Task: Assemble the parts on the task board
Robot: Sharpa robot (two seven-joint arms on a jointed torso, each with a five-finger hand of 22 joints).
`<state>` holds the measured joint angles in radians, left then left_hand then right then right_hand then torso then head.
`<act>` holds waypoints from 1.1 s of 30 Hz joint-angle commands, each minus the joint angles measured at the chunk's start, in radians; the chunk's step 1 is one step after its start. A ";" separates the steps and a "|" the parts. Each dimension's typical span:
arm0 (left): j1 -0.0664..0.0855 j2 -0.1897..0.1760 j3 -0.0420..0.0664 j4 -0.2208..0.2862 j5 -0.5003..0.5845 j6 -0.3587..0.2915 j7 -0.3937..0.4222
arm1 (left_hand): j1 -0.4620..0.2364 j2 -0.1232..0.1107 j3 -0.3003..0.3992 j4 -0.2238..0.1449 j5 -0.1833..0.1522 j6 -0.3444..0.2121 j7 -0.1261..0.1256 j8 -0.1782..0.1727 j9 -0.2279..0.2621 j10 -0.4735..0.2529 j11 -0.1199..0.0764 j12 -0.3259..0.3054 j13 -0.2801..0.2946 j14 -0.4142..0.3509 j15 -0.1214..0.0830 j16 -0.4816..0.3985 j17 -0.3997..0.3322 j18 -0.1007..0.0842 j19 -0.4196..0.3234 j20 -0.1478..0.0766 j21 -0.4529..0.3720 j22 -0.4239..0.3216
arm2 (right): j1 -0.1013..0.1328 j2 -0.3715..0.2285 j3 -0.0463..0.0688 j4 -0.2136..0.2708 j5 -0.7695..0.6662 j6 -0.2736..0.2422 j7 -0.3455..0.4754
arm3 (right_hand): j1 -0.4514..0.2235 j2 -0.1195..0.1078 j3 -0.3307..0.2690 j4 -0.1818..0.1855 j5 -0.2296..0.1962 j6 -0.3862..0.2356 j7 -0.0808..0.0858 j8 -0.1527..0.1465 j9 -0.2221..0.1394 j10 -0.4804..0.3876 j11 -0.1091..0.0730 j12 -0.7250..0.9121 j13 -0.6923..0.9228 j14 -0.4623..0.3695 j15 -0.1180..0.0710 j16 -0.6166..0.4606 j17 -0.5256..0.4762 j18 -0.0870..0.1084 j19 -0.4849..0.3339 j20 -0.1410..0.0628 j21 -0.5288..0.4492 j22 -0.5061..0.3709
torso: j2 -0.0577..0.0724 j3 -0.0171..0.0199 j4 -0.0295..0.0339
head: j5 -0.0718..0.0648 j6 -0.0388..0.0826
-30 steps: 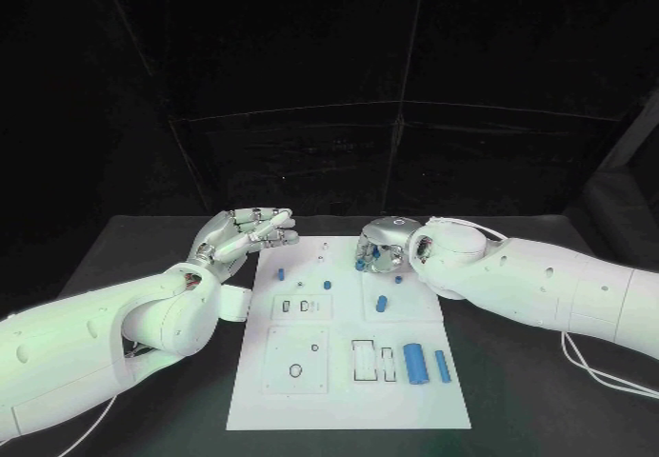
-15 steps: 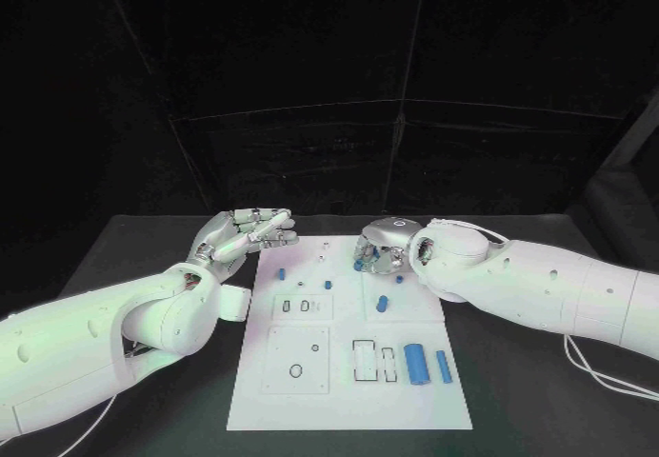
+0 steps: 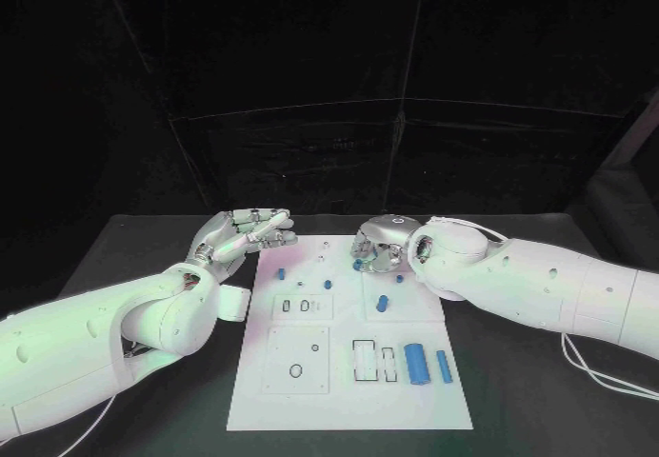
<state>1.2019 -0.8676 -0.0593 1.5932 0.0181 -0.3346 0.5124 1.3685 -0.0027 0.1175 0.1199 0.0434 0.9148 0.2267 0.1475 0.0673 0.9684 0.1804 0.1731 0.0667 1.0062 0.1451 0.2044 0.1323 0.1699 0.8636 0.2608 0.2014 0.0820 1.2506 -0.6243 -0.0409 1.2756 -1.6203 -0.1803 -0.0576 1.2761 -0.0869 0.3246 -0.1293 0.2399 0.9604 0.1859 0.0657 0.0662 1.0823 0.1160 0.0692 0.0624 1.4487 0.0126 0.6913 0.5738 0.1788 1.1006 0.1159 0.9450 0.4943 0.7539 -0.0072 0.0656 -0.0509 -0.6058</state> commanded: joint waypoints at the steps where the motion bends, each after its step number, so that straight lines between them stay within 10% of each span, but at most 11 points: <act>1: 0.002 0.000 0.001 0.000 0.000 0.012 0.004 | -0.006 0.004 -0.004 -0.003 0.004 -0.001 0.004 -0.003 -0.001 0.003 0.003 -0.005 -0.002 0.003 0.001 -0.007 0.001 0.013 0.007 -0.002 -0.003 -0.001 | 0.002 -0.001 0.002 0.005 0.005 -0.021 0.008 | 0.002 -0.013 0.000 0.007 0.004 -0.006 0.000 -0.005 -0.001 -0.007 0.000 -0.004 0.001 -0.002 0.003 0.004 0.000 0.005 -0.007 -0.001 0.007 0.001 | 0.002 0.0005 0.0008 | 0.000 0.000; 33: 0.002 0.004 0.001 -0.006 0.000 0.017 0.002 | -0.003 0.006 -0.004 -0.007 0.004 0.000 0.005 -0.005 -0.001 0.004 0.003 -0.008 -0.001 0.004 0.001 -0.010 0.002 0.013 0.009 -0.002 -0.006 -0.003 | 0.002 0.020 0.004 -0.012 -0.007 0.043 -0.016 | 0.048 0.011 0.092 0.037 -0.028 0.084 -0.021 0.011 0.007 0.082 -0.024 0.021 0.002 0.033 -0.013 0.231 0.206 -0.023 0.079 -0.013 0.163 0.203 | 0.005 0.0031 0.0027 | -0.003 -0.009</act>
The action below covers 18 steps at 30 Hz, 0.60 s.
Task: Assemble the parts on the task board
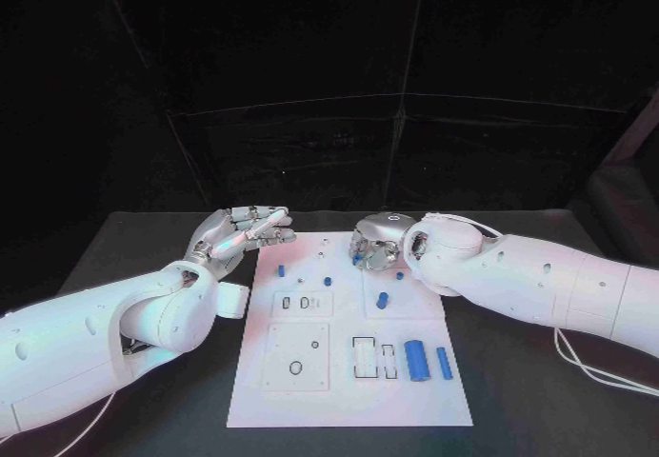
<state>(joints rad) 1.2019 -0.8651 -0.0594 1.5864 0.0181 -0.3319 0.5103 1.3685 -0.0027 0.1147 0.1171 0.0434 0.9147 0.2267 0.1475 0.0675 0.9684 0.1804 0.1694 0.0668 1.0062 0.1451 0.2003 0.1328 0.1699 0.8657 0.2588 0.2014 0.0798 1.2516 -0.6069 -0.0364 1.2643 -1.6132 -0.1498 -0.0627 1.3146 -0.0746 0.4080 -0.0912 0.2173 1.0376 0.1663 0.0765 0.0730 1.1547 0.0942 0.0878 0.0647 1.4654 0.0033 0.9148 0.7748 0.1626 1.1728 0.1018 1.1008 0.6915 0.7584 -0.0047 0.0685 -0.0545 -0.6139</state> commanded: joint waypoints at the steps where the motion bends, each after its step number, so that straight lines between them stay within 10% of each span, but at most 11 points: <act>1: 0.002 0.001 0.001 0.001 0.000 0.014 0.004 | -0.003 0.006 -0.001 -0.004 0.004 0.000 0.005 -0.005 -0.001 0.004 0.003 -0.004 -0.002 0.004 0.001 -0.006 0.001 0.013 0.007 0.000 -0.006 -0.001 | 0.001 0.003 0.000 -0.001 -0.015 0.006 -0.012 | 0.010 -0.001 0.010 -0.001 -0.005 0.007 -0.001 0.000 0.000 0.010 -0.002 0.002 0.000 0.016 -0.004 0.009 0.006 -0.007 0.007 0.001 0.008 0.007 | 0.001 0.0005 0.0000 | 0.001 -0.001; 12: 0.002 0.001 0.001 0.000 0.000 0.013 0.003 | -0.001 0.009 -0.001 -0.007 0.004 0.000 0.005 -0.007 -0.001 0.004 0.003 -0.006 -0.001 0.004 0.001 -0.007 0.002 0.013 0.008 0.000 -0.008 -0.002 | 0.001 -0.004 0.001 0.037 0.045 -0.223 -0.016 | 0.040 0.011 0.070 0.003 -0.065 0.037 -0.005 0.000 0.002 0.044 -0.008 0.003 0.003 0.025 -0.008 0.112 0.098 -0.023 0.048 -0.003 0.086 0.113 | 0.001 0.0008 0.0001 | 0.000 0.004; 18: 0.002 0.003 0.001 -0.001 0.000 0.012 0.003 | -0.001 0.009 -0.001 -0.007 0.004 0.000 0.005 -0.007 -0.001 0.004 0.003 -0.006 -0.001 0.005 0.001 -0.008 0.002 0.013 0.009 0.000 -0.009 -0.003 | 0.001 0.010 0.021 0.034 0.068 -0.298 -0.017 | 0.043 0.013 0.080 0.003 -0.064 0.041 -0.006 0.000 0.002 0.048 -0.009 0.002 0.003 0.025 -0.009 0.124 0.108 -0.025 0.051 -0.003 0.095 0.125 | 0.002 0.0001 0.0022 | 0.000 0.009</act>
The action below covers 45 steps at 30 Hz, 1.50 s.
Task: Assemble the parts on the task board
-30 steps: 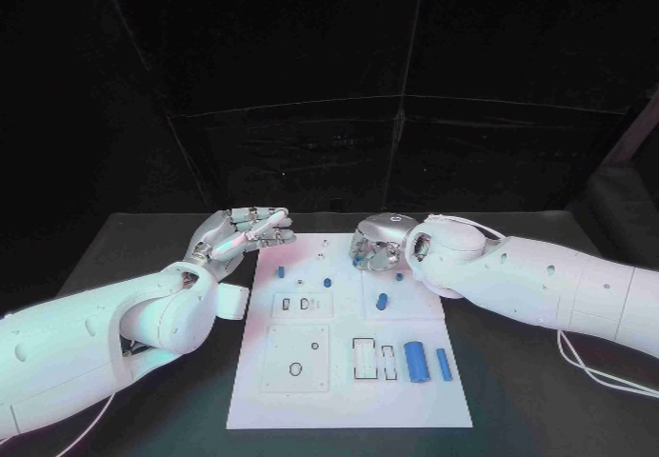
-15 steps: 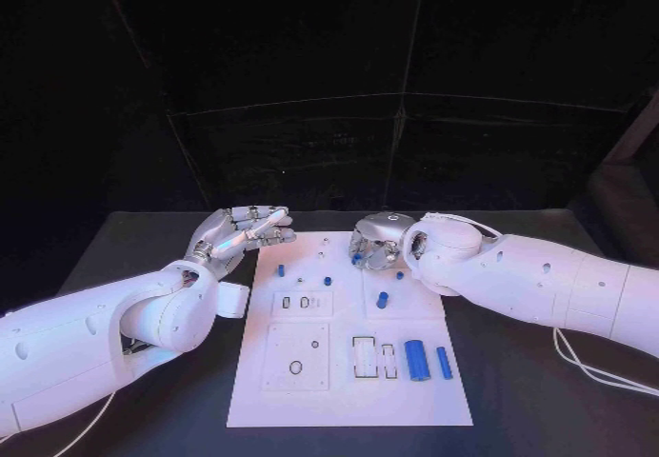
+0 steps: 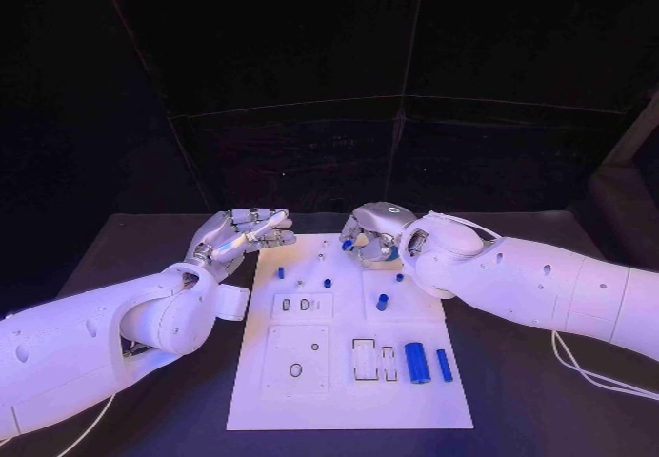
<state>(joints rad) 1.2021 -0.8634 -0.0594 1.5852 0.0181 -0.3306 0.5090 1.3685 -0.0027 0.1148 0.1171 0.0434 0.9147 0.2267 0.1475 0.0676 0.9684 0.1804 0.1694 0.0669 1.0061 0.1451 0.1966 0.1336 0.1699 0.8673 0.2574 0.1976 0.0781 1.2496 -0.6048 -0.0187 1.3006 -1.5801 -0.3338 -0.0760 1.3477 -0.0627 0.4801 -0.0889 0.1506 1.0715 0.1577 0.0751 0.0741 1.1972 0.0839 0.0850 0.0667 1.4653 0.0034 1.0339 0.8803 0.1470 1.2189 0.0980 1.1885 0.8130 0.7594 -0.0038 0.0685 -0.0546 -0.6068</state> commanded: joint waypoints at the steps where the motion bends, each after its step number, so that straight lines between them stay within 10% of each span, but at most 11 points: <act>1: 0.002 0.002 0.001 0.000 0.000 0.011 0.004 | -0.001 0.009 -0.001 -0.007 0.004 0.000 0.005 -0.007 -0.002 0.004 0.003 -0.007 -0.002 0.005 0.001 -0.004 0.001 0.013 0.007 0.002 -0.005 -0.001 | 0.003 0.011 0.005 -0.006 0.036 -0.120 -0.005 | 0.010 0.001 0.010 0.001 0.003 0.007 0.003 0.001 0.001 0.006 0.001 0.005 0.001 0.025 -0.009 0.007 0.005 -0.009 0.006 0.000 0.009 0.006 | 0.001 -0.0012 0.0024 | 0.001 0.002; 16: 0.003 0.008 0.001 -0.003 0.000 0.012 0.003 | 0.001 0.010 0.000 -0.009 0.004 -0.001 0.006 -0.009 -0.002 0.004 0.004 -0.008 -0.002 0.005 0.001 -0.006 0.001 0.013 0.008 0.002 -0.006 -0.002 | 0.015 0.108 0.011 -0.108 0.048 -0.099 -0.032 | 0.003 -0.005 0.020 0.008 0.007 0.004 0.005 -0.004 -0.001 0.000 0.004 -0.003 -0.001 0.024 -0.007 0.024 0.017 -0.011 0.007 0.002 0.022 0.019 | 0.007 -0.0060 0.0118 | 0.002 0.006; 45: 0.018 0.005 0.001 0.011 0.000 0.013 0.004 | 0.001 0.010 0.000 -0.009 0.004 -0.001 0.006 -0.009 -0.002 0.004 0.004 -0.008 -0.002 0.005 0.001 -0.006 0.001 0.013 0.008 0.002 -0.006 -0.002 | 0.018 0.176 0.011 -0.169 -0.023 0.063 -0.078 | -0.014 -0.022 0.021 0.019 0.004 -0.005 0.007 -0.009 -0.003 -0.010 0.007 -0.012 -0.001 0.017 -0.003 0.029 0.014 -0.011 0.001 0.005 0.028 0.023 | 0.016 -0.0053 0.0086 | 0.009 -0.001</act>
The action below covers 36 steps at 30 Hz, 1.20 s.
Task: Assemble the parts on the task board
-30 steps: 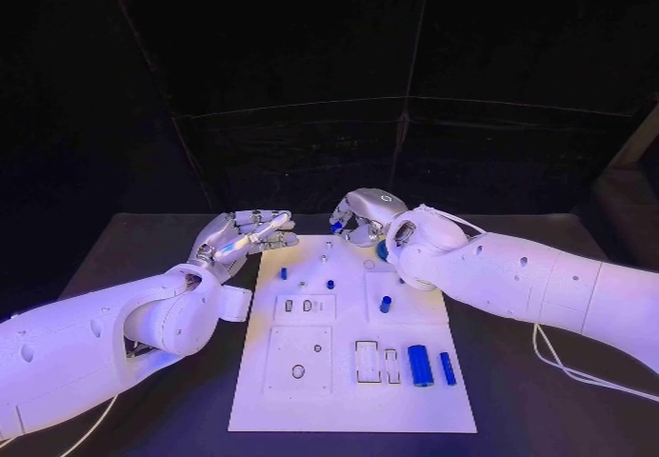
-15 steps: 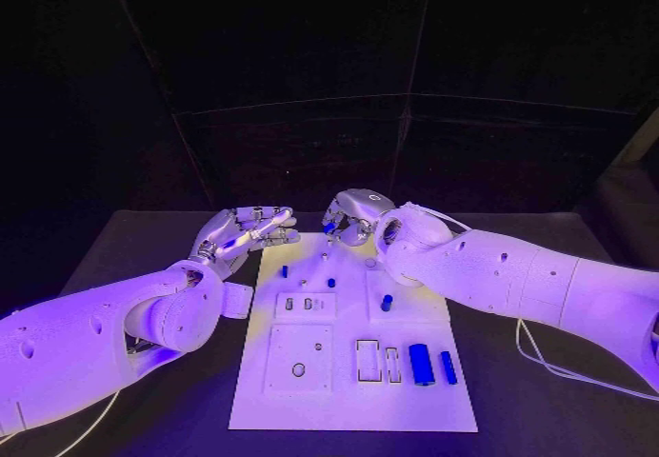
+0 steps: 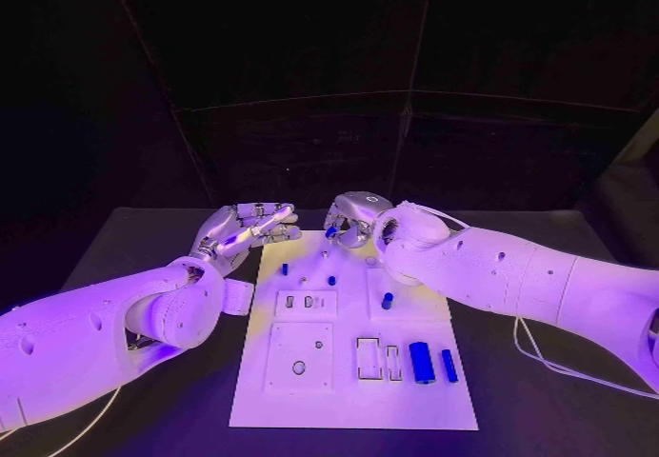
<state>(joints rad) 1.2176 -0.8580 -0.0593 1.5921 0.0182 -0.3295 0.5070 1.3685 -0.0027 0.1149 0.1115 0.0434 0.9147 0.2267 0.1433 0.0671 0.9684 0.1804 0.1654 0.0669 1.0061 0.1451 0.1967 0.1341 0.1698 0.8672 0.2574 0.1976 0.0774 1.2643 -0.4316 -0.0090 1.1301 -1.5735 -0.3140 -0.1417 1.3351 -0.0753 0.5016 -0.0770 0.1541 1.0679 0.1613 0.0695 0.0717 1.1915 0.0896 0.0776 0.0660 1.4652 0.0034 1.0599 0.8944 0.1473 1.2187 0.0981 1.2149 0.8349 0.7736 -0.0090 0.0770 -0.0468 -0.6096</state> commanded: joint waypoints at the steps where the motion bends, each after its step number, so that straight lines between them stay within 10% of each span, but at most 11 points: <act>1: 0.002 0.000 0.001 0.004 0.000 0.012 0.006 | 0.001 0.010 -0.001 -0.004 0.004 -0.001 0.006 -0.004 -0.001 0.004 0.004 -0.004 -0.002 0.005 0.001 -0.006 0.001 0.014 0.009 0.002 -0.006 -0.001 | 0.003 0.004 0.001 0.001 -0.031 0.045 -0.013 | -0.001 -0.009 0.000 0.007 0.000 -0.001 0.004 -0.004 -0.001 -0.004 0.002 -0.004 -0.001 0.017 -0.003 0.003 -0.001 -0.012 0.000 0.005 0.001 0.001 | 0.002 -0.0001 -0.0003 | 0.001 0.002; 36: 0.003 0.004 0.001 -0.002 0.000 0.014 0.005 | 0.001 0.010 -0.001 -0.004 0.004 -0.001 0.006 -0.004 -0.001 0.004 0.004 -0.004 -0.002 0.005 0.001 -0.006 0.001 0.014 0.009 0.002 -0.006 -0.001 | 0.003 0.027 0.001 -0.024 -0.096 0.014 -0.060 | -0.001 -0.018 0.004 0.008 0.007 -0.009 0.004 -0.005 -0.002 -0.012 0.003 -0.008 -0.001 0.010 -0.002 -0.005 -0.016 -0.010 -0.009 0.007 -0.001 -0.007 | 0.002 0.0002 -0.0006 | 0.002 -0.008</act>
<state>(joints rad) 1.2185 -0.8553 -0.0593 1.5896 0.0182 -0.3282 0.5066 1.3685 -0.0027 0.1149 0.1115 0.0434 0.9147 0.2267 0.1434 0.0673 0.9684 0.1804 0.1654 0.0670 1.0061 0.1451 0.1967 0.1337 0.1699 0.8672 0.2574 0.1976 0.0776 1.2650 -0.4061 -0.0090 1.1048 -1.6521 -0.2947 -0.1966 1.3353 -0.0828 0.5022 -0.0720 0.1541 1.0644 0.1647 0.0695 0.0708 1.1879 0.0930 0.0723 0.0662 1.4651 0.0034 1.0596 0.8792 0.1475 1.2150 0.1017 1.2149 0.8288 0.7751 -0.0090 0.0767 -0.0438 -0.6170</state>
